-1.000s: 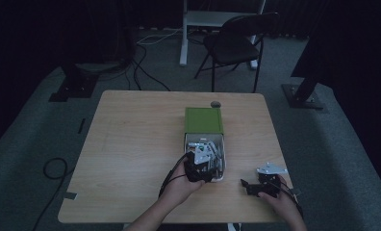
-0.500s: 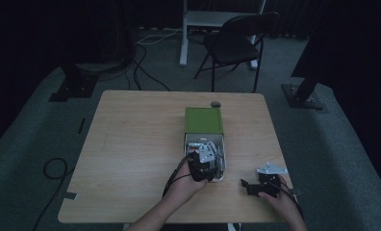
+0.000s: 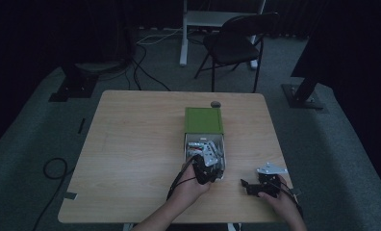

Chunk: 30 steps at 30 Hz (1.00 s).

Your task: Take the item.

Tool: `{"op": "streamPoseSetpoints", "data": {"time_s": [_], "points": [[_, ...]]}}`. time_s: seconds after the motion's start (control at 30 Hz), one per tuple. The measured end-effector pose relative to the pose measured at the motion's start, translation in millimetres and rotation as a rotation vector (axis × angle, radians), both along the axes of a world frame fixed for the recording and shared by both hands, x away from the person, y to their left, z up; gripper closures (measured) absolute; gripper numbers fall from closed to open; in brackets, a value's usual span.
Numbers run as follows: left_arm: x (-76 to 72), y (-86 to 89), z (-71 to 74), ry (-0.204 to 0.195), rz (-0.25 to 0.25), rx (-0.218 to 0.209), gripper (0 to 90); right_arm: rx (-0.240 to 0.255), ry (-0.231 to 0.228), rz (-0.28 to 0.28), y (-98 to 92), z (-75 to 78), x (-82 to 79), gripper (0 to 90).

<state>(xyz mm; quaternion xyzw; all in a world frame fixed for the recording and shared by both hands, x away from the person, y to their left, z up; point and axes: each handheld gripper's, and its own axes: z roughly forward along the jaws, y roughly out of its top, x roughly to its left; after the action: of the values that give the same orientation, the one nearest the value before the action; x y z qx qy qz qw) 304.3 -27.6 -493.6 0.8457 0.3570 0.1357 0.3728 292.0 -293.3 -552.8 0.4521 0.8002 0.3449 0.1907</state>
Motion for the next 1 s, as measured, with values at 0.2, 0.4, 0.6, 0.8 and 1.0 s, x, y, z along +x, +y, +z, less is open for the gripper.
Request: {"op": "streamPoseSetpoints", "data": {"time_s": [0.2,0.4,0.6,0.8,1.0], "points": [[-1.8,-0.4,-4.7,-0.009,0.001,0.016,85.6,-0.001,0.000,0.000,0.0,0.0,0.0,12.7],[-0.4,2.6,2.1,0.017,0.020,-0.005,86.4,0.000,0.000,0.000,0.0,0.0,0.0,12.7],[-2.1,8.5,20.8,-0.007,0.019,-0.007,86.7,0.001,0.001,-0.001,0.1,0.1,-0.1,12.7],[-2.2,14.3,32.1,-0.023,0.015,-0.027,86.8,-0.001,-0.001,0.001,-0.1,0.0,0.1,12.7],[-3.9,22.1,45.1,-0.030,0.011,-0.062,86.9,0.000,0.000,0.000,0.0,0.0,0.0,12.7]]}}
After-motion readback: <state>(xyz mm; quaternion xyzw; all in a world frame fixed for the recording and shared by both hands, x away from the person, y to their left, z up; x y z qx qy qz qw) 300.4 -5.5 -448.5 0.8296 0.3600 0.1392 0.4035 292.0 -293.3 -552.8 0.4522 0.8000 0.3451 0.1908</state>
